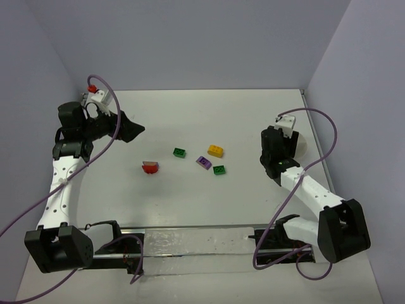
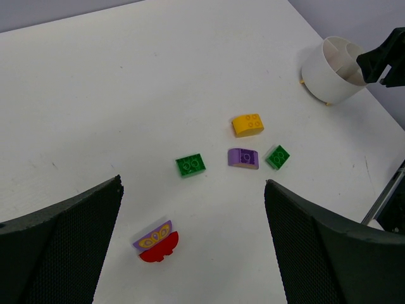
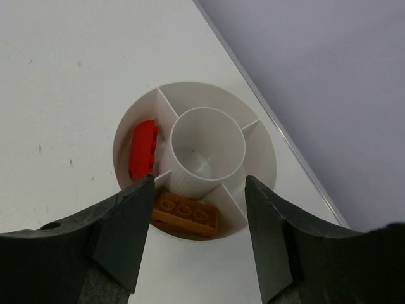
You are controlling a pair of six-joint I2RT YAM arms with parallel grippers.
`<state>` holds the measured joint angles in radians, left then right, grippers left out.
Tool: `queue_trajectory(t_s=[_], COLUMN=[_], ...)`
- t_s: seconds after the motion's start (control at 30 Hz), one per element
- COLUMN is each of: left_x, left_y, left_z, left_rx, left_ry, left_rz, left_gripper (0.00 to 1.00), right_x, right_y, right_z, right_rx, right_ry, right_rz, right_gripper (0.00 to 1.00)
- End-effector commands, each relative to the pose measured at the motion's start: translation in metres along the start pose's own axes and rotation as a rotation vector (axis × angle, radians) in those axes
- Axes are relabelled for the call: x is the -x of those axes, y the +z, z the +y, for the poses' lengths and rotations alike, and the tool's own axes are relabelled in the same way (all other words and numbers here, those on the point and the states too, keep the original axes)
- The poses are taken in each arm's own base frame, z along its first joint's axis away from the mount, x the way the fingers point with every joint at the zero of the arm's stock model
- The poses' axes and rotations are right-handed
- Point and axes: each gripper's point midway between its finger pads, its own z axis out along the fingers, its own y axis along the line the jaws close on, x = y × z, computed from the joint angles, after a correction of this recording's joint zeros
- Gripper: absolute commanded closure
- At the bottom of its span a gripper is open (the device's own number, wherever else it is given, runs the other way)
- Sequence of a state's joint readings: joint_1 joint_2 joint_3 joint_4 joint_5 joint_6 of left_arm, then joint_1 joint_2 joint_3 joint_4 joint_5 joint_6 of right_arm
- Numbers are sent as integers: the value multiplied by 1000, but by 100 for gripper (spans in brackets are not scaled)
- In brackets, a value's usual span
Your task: Sort the legos into containers by color
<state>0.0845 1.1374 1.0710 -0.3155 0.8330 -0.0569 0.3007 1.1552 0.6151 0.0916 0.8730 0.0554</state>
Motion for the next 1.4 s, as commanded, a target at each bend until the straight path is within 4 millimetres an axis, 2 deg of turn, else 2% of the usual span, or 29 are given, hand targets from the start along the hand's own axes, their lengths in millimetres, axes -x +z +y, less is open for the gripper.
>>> queue_trajectory(t_s=[0.0, 0.1, 0.17, 0.23, 0.27, 0.33, 0.5, 0.6, 0.7, 0.83, 0.93, 1.13, 1.23, 1.37], left_x=[1, -13, -39, -57, -74, -96, -136, -141, -153, -177, -191, -207, -222, -230], left_y=[-3, -3, -3, -4, -6, -8, -10, -1, 10, 19, 21, 41, 48, 56], left_z=[-1, 3, 8, 14, 17, 23, 36, 45, 49, 54, 52, 69, 62, 63], left_rx=[-4, -12, -22, -58, -88, -130, -248, -271, -322, -438, -556, -544, -586, -584], left_ry=[77, 116, 115, 216, 235, 271, 397, 479, 582, 711, 710, 739, 748, 765], left_rz=[12, 69, 162, 244, 314, 409, 551, 529, 516, 554, 581, 600, 626, 632], left_gripper=[1, 1, 1, 1, 1, 2, 3, 3, 3, 5, 5, 6, 8, 8], right_x=[27, 47, 60, 71, 72, 80, 64, 55, 46, 40, 38, 39, 37, 33], right_y=[-16, -35, -49, -61, -64, -76, -113, -139, -151, -153, -150, -141, -138, -133], right_z=[4, 19, 30, 43, 49, 65, 110, 129, 140, 147, 148, 145, 145, 145], right_rx=[83, 227, 323, 422, 457, 581, 910, 1084, 1169, 1208, 1225, 1252, 1250, 1242], right_ry=[76, 90, 83, 60, 37, -16, -102, -104, -83, -81, -64, -3, -7, -13], right_rz=[-47, -59, -61, -30, -10, 6, 119, 206, 266, 317, 360, 417, 426, 448], right_gripper=[31, 22, 12, 5, 1, 0, 0, 0, 0, 0, 0, 0, 0, 0])
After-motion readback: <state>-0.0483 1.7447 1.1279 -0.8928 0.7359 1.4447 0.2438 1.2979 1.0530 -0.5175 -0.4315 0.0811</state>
